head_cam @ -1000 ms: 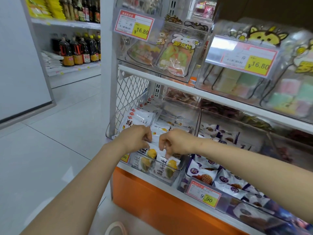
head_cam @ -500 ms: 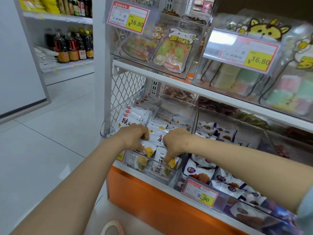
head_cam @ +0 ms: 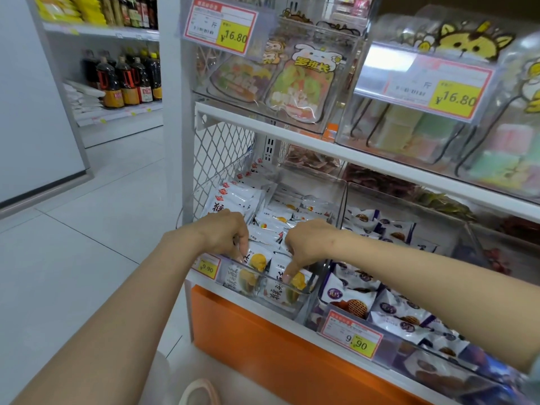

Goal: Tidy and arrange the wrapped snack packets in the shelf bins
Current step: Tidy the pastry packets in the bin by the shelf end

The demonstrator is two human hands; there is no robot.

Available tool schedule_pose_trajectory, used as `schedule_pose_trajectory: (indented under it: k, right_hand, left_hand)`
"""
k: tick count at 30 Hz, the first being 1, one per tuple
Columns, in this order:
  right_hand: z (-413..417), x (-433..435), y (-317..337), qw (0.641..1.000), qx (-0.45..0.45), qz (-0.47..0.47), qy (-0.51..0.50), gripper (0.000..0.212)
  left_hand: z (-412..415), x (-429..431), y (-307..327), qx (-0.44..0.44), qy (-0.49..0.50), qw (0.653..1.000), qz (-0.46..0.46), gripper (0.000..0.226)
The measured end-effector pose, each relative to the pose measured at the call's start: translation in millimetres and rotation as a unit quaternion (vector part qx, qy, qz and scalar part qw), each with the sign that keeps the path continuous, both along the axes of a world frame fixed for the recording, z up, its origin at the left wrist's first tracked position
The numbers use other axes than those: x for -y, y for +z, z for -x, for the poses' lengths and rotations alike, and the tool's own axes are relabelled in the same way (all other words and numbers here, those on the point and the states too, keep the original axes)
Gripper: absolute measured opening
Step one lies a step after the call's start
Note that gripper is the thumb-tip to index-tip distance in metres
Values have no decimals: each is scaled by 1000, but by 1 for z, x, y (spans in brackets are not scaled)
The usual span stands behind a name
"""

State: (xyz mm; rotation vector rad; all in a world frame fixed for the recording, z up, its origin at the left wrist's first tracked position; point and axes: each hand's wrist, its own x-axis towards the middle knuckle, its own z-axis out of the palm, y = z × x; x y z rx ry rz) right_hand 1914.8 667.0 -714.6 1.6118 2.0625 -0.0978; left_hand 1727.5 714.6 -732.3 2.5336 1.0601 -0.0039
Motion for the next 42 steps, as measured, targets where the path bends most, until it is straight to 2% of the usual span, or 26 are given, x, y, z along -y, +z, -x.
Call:
schedule_pose_trajectory:
  k: [3, 7, 10, 14, 17, 19, 22, 24, 28, 31, 33, 35, 38, 42]
  right_hand:
    - [-3, -2, 1, 993, -110, -15, -48, 53]
    - [-7, -10, 5, 953, -261, -111, -106, 47]
    - [-13, -12, 9, 924, -341, -119, -127, 41]
    - [-3, -16, 13, 898, -402, -140, -110, 14]
    - [18, -28, 11, 870, -456, -162, -96, 22]
    - [35, -38, 7, 873, -450, -165, -86, 32]
    - [57, -48, -2, 921, -330, -201, -50, 43]
    - [64, -51, -4, 931, -285, -222, -52, 45]
    - [66, -56, -1, 918, -329, -186, -120, 41]
    - [61, -54, 7, 897, -391, -148, -145, 19]
    - [50, -47, 21, 866, -449, -146, -162, 27]
    - [32, -37, 36, 847, -473, -170, -174, 18]
    - [2, -9, 51, 848, -467, -167, -186, 26]
    - [-21, 25, 52, 876, -454, -63, -152, 22]
  left_hand:
    - [-4, 0, -2, -43, -12, 998, -50, 14]
    - [-9, -1, -4, -23, -10, 998, -66, 10]
    - [-7, -2, 0, -14, 4, 997, -72, 7]
    - [3, -2, 9, 43, 93, 988, -116, 4]
    - [14, 2, 8, 82, 155, 979, -102, 10]
    - [22, 4, 5, 87, 165, 979, -85, 13]
    - [32, 8, 0, 113, 188, 974, -59, 20]
    - [39, 8, 0, 148, 213, 964, -58, 20]
    - [40, 9, 4, 215, 231, 947, -64, 17]
    - [38, 10, 6, 239, 209, 947, -56, 11]
    - [37, 11, 7, 231, 179, 956, -30, 18]
    - [35, 12, 8, 203, 130, 970, 16, 17]
    - [29, 9, 5, 119, 59, 987, 87, 17]
    - [18, -4, 4, 48, 29, 991, 125, 9]
